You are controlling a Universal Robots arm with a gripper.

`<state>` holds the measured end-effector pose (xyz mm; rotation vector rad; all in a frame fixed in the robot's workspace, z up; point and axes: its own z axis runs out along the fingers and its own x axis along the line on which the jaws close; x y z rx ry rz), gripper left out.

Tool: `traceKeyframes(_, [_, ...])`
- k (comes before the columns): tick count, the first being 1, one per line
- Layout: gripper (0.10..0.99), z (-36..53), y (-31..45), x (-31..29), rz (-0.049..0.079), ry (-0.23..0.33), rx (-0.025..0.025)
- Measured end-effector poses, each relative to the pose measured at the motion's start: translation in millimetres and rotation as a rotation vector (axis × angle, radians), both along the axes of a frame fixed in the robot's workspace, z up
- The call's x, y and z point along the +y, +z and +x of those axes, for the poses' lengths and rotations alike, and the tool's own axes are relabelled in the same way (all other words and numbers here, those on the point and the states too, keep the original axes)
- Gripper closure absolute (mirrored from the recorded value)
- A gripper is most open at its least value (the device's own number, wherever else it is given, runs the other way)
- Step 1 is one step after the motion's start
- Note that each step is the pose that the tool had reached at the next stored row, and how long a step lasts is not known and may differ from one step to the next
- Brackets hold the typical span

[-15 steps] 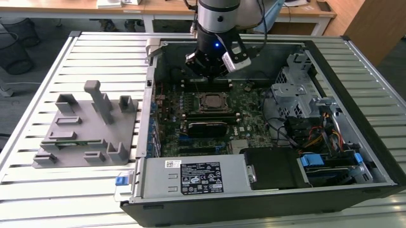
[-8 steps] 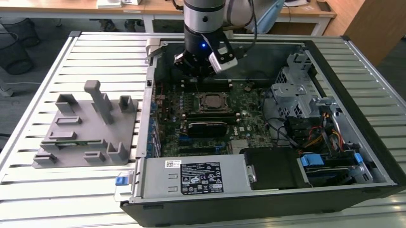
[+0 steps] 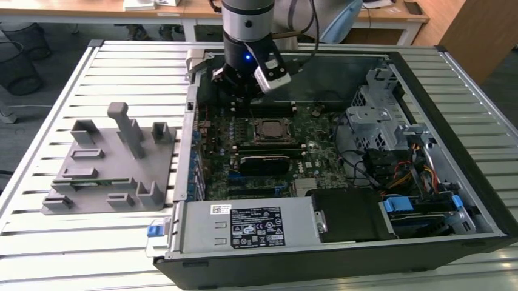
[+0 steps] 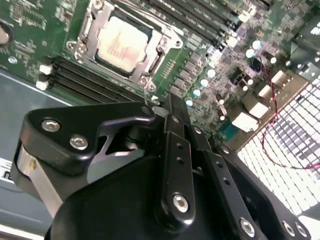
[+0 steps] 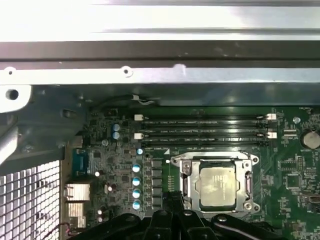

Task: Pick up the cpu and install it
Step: 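Install the first cpu locking lever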

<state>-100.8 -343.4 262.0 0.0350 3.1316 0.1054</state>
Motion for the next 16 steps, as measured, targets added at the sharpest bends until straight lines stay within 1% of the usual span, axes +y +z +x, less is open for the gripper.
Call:
traceKeyframes(3, [0.980,-5.9,-0.7,1.7,0.000,0.000,-0.0001])
traceKeyframes(6, [0.980,-6.9,-1.3,4.6,0.002,0.000,-0.0001])
traceKeyframes(9, [0.980,-7.7,-2.2,9.1,0.002,0.000,-0.0001])
traceKeyframes(14, [0.980,-10.5,-4.2,19.2,0.002,0.003,0.0000])
traceKeyframes(16, [0.980,-11.5,-4.8,21.9,0.003,0.004,-0.0001])
